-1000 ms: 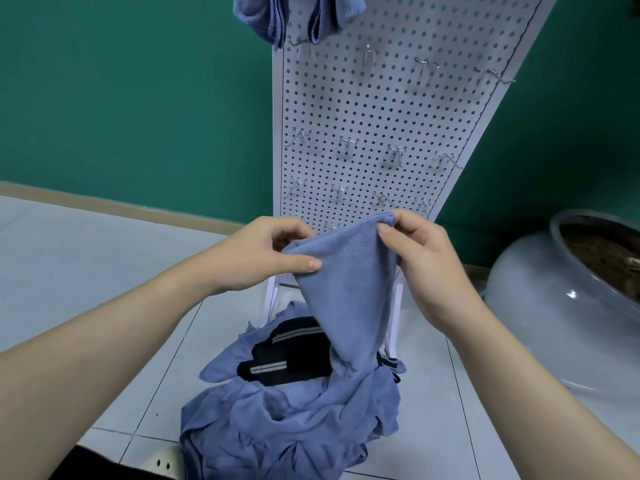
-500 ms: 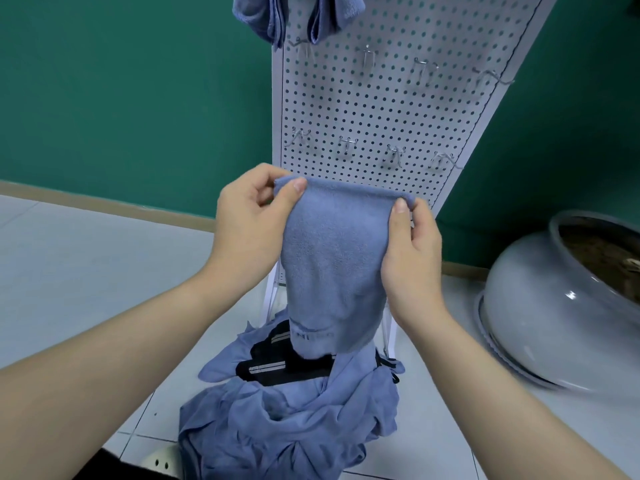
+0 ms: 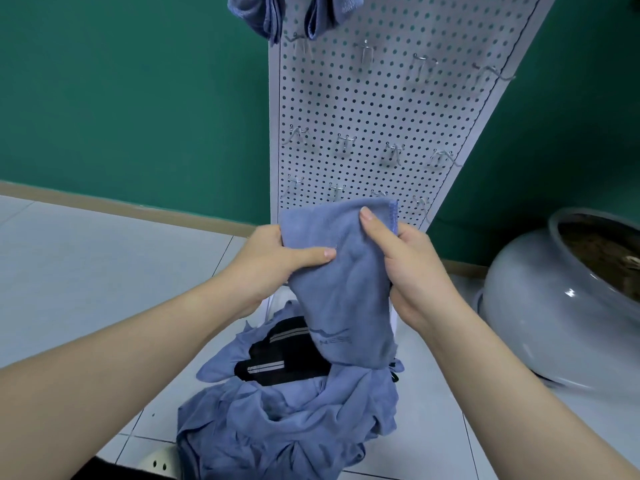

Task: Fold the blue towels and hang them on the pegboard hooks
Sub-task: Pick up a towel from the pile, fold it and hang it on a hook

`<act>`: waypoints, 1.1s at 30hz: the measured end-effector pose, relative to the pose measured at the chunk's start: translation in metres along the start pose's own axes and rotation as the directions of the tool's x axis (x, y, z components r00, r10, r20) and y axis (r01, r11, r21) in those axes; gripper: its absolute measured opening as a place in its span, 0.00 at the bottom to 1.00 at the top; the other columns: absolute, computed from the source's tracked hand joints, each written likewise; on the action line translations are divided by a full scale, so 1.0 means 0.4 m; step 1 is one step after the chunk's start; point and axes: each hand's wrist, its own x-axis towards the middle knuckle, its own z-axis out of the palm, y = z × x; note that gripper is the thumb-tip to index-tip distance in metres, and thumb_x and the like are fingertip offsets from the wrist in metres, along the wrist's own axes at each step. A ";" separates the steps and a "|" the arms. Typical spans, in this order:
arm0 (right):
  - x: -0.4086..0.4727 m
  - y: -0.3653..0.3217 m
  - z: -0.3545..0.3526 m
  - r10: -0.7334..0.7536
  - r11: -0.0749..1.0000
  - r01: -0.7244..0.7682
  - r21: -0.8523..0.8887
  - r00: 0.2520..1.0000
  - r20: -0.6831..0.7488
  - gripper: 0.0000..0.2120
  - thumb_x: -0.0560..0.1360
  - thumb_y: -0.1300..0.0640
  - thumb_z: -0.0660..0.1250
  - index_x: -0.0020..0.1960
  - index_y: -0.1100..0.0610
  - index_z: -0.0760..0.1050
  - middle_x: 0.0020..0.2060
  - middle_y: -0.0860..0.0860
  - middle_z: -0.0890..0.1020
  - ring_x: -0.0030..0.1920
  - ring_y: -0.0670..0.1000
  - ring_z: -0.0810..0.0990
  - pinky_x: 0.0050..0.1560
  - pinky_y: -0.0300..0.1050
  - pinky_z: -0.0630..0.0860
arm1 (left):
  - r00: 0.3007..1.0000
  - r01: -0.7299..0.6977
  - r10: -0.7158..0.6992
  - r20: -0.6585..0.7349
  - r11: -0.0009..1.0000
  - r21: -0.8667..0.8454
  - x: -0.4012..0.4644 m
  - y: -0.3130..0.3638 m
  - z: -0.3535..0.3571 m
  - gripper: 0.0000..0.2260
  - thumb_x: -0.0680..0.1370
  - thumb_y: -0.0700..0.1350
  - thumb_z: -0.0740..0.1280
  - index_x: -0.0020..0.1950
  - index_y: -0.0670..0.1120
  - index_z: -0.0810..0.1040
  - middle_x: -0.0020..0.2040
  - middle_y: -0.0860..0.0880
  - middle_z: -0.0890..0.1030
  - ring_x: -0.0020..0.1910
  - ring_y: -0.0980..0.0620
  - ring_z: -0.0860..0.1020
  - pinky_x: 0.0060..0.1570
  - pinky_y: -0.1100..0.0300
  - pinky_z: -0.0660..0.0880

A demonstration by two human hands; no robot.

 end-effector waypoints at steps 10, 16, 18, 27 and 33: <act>0.022 0.039 0.000 -0.063 0.991 0.051 -0.126 0.993 -0.098 0.39 0.68 0.34 0.75 0.55 0.71 0.75 0.56 0.71 0.81 0.47 0.60 0.83 0.50 0.59 0.76 | 0.940 -0.152 0.171 -0.295 0.985 0.085 0.016 -0.014 0.033 0.10 0.72 0.39 0.80 0.52 0.46 0.85 0.46 0.51 0.88 0.47 0.51 0.87 0.53 0.47 0.84; 0.020 0.073 0.033 -0.069 0.992 0.056 -0.109 0.991 -0.117 0.38 0.64 0.34 0.72 0.48 0.70 0.76 0.39 0.57 0.79 0.42 0.51 0.76 0.46 0.53 0.73 | 0.909 -0.162 0.227 -0.350 0.965 0.205 0.018 -0.022 0.038 0.07 0.71 0.43 0.80 0.47 0.49 0.85 0.41 0.54 0.87 0.44 0.52 0.87 0.50 0.46 0.84; 0.016 0.079 0.042 -0.075 0.992 0.061 -0.107 0.989 -0.131 0.33 0.67 0.36 0.72 0.45 0.69 0.75 0.38 0.56 0.77 0.41 0.51 0.75 0.45 0.53 0.73 | 0.909 -0.154 0.225 -0.352 0.964 0.218 0.016 -0.025 0.041 0.06 0.71 0.43 0.79 0.45 0.49 0.85 0.40 0.54 0.87 0.44 0.53 0.86 0.49 0.47 0.84; 0.017 0.084 0.035 -0.121 0.977 0.075 -0.200 0.965 -0.231 0.25 0.81 0.50 0.70 0.31 0.53 0.61 0.24 0.43 0.63 0.28 0.47 0.61 0.33 0.43 0.61 | 0.947 -0.215 0.263 -0.185 0.945 0.246 -0.009 -0.033 0.081 0.05 0.74 0.44 0.74 0.49 0.48 0.83 0.43 0.52 0.87 0.46 0.51 0.86 0.50 0.48 0.83; 0.023 0.067 0.017 -0.098 0.987 0.061 -0.147 0.961 -0.260 0.16 0.82 0.48 0.67 0.43 0.60 0.78 0.34 0.51 0.78 0.36 0.48 0.74 0.42 0.46 0.71 | 0.964 -0.254 0.263 -0.039 0.955 0.155 -0.026 -0.036 0.096 0.13 0.72 0.46 0.62 0.50 0.45 0.84 0.47 0.45 0.85 0.50 0.44 0.83 0.52 0.42 0.83</act>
